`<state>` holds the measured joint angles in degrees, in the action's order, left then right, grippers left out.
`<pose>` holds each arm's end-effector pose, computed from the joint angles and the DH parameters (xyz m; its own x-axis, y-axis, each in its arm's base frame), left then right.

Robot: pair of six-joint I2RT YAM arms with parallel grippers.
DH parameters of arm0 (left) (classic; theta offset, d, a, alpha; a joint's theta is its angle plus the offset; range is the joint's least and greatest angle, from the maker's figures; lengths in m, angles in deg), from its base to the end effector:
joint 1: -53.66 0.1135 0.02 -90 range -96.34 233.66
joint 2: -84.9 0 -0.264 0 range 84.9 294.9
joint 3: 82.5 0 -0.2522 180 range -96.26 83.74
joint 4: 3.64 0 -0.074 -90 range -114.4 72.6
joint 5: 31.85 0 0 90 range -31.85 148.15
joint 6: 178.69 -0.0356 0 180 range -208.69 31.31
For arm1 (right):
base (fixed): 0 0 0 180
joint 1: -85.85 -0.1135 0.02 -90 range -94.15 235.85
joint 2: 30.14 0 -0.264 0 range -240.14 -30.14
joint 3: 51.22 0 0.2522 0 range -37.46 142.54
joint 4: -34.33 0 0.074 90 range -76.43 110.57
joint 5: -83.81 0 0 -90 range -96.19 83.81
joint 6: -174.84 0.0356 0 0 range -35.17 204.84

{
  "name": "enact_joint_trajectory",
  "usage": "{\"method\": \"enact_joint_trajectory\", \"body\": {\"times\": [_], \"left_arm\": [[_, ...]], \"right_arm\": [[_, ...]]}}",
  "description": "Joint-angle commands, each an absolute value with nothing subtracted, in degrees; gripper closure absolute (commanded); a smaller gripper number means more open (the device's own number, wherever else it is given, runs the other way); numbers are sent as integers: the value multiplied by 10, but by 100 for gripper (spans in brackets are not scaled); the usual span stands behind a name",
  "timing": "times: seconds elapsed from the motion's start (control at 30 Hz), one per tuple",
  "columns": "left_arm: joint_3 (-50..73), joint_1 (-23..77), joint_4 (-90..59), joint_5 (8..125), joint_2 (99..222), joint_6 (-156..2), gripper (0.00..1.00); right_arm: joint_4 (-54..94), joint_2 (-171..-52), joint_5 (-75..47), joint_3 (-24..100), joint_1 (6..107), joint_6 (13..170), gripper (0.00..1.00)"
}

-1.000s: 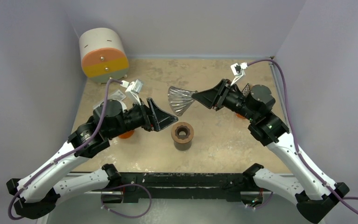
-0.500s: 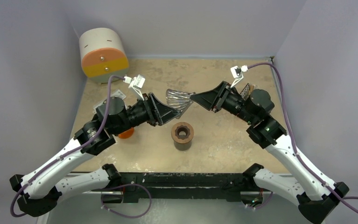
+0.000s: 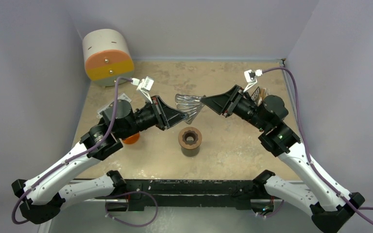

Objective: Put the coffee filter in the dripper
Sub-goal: Pick up the coffee dripper from the center of the board.

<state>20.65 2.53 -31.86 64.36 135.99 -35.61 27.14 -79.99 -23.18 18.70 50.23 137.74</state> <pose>0.1166 -0.1508 0.4238 -0.6892 -0.4114 -0.5964 0.4841 0.3509 -0.8015 0.1500 0.1203 0.4259 -0.5196 0.5660 -0.6400 -0.6202 0.2653 0.7382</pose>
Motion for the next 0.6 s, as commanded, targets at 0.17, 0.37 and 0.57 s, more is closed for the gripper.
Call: {"method": "enact_joint_trajectory", "body": {"times": [0.17, 0.37, 0.57], "left_arm": [[201, 27, -307, 635, 1355, -363, 100], [201, 27, -339, 630, 1343, -384, 100], [189, 28, -374, 632, 1339, -409, 100]], "right_arm": [[296, -783, -229, 182, 499, 1374, 100], [251, -784, -218, 203, 499, 1350, 77], [200, -790, -210, 230, 499, 1321, 47]]}}
